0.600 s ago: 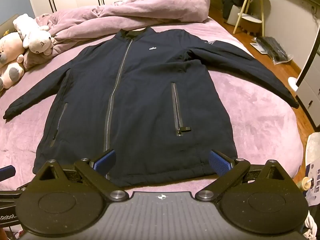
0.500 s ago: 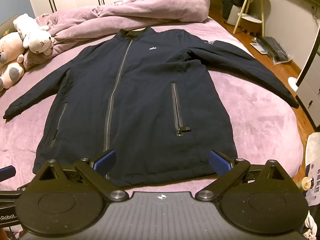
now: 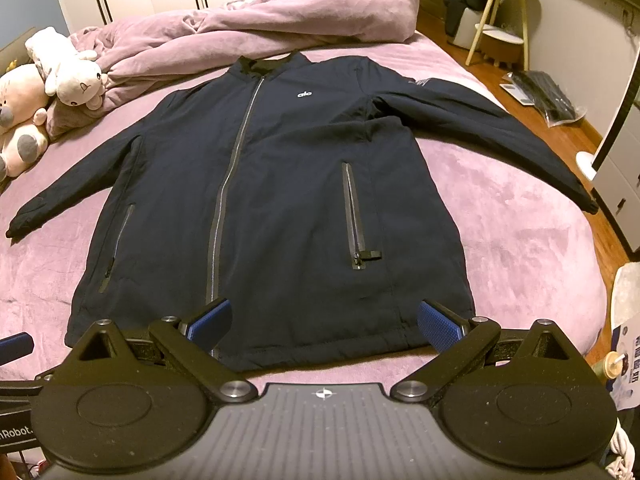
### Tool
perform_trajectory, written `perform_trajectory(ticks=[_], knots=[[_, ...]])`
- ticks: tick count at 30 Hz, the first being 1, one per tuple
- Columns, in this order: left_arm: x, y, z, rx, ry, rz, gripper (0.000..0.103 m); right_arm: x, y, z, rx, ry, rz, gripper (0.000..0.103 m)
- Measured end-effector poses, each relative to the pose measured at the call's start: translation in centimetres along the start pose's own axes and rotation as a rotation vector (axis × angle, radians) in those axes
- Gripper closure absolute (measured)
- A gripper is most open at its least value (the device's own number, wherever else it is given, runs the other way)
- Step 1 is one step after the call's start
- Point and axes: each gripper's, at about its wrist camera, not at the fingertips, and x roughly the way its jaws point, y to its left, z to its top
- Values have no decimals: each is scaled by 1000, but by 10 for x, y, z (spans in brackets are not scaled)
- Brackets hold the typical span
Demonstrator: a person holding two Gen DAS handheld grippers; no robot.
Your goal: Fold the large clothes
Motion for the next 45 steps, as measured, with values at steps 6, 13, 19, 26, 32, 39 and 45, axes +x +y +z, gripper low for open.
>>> perform_trajectory(ticks=[6,13,19,26,32,39,45], knots=[[-1,1,4,-11,22,-10,0,0,-1,0,3,3,0,4],[-1,1,4,-5,-3,0,0,1,-2,-1,6,6,2,4],[0,1,5,-3,-16,6,0,1,-2,-1,10,9,2,4],[2,1,5,-10,-9,-2,0,2,-3,-2,15,15,4,4],[3,3,6,-11,-3,-4,0,3,-4,-2,15,20,5,4],[5,2,5,-8,23,9,0,4,-5,-2,15,24,7,4],[6,2,5,-11,32,14,0,5,-7,-2,22,29,10,4]])
